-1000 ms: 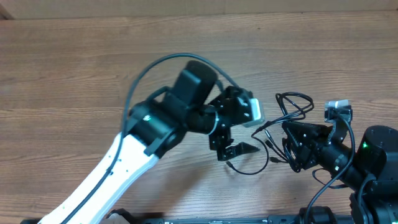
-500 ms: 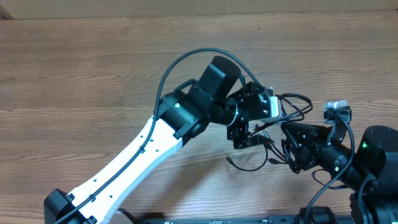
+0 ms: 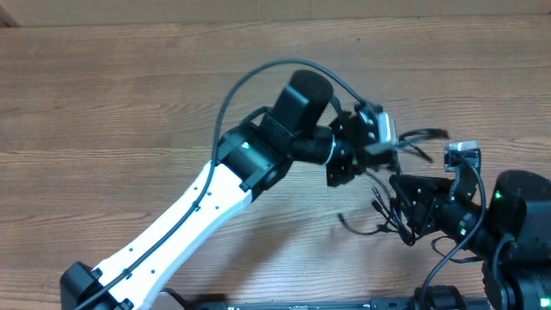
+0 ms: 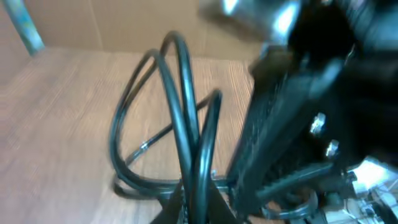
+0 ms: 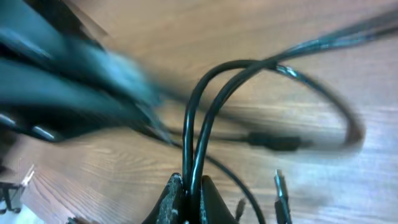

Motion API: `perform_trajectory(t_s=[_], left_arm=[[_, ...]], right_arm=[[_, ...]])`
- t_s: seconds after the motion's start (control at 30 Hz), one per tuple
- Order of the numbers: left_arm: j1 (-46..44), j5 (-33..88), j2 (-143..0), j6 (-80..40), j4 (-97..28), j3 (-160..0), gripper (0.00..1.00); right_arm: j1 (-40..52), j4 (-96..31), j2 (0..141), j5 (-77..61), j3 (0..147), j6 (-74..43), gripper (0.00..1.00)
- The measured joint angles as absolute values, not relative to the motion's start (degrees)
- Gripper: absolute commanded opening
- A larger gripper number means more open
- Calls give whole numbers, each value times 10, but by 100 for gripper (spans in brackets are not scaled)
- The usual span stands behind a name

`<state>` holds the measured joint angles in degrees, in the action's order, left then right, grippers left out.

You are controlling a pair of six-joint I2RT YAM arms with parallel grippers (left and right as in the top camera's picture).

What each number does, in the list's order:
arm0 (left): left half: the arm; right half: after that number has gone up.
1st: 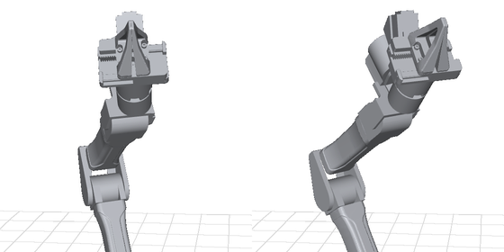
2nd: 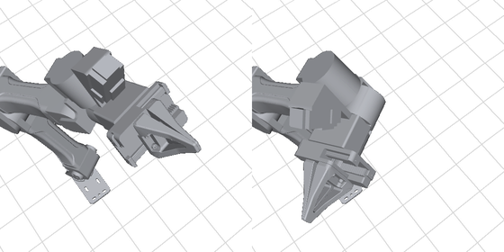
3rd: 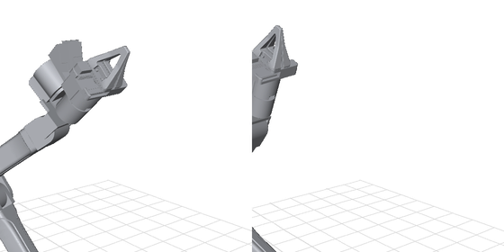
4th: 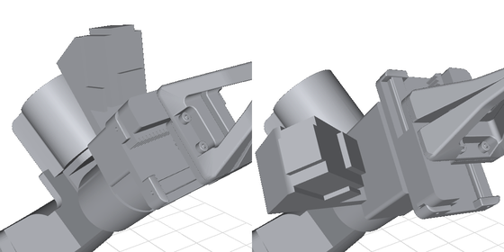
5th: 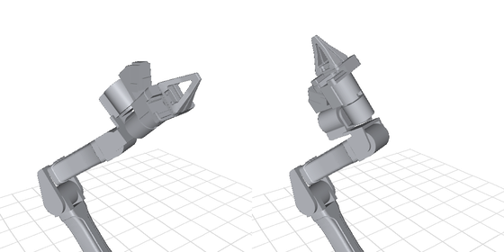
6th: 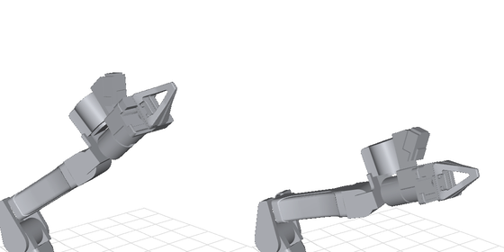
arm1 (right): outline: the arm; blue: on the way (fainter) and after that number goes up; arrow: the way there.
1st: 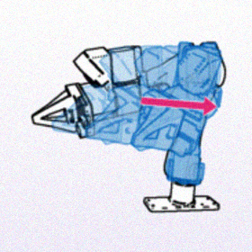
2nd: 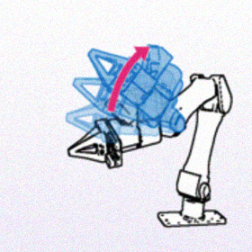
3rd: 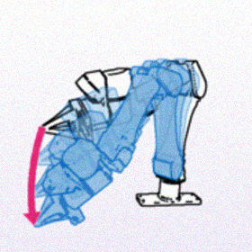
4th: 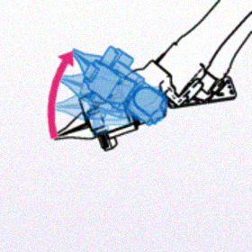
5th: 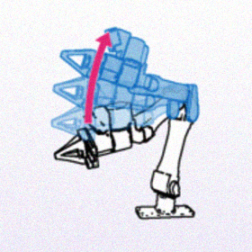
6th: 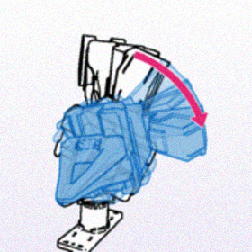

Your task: Untangle cables

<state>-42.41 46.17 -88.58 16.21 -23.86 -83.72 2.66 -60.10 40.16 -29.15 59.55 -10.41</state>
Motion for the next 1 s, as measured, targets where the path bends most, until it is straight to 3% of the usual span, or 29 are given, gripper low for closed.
perform_trajectory(t_s=[0.27, 0.6, 0.7, 0.83, 1.0], left_arm=[[-362, 439, -865, 56, -178, -837, 4], [-320, 232, -865, -27, -195, -837, 4], [-320, 200, -874, -30, -214, -837, 13], [-319, 164, -907, -31, -253, -838, 4], [-319, 156, -962, -31, -296, -837, 6]], right_arm=[[27, -649, 414, -324, 595, -85, 4], [27, -669, 414, -402, 595, -55, 4], [27, -669, 414, -418, 595, -51, 4], [27, -670, 414, -442, 595, -46, 4], [27, -666, 414, -447, 595, -45, 4]])
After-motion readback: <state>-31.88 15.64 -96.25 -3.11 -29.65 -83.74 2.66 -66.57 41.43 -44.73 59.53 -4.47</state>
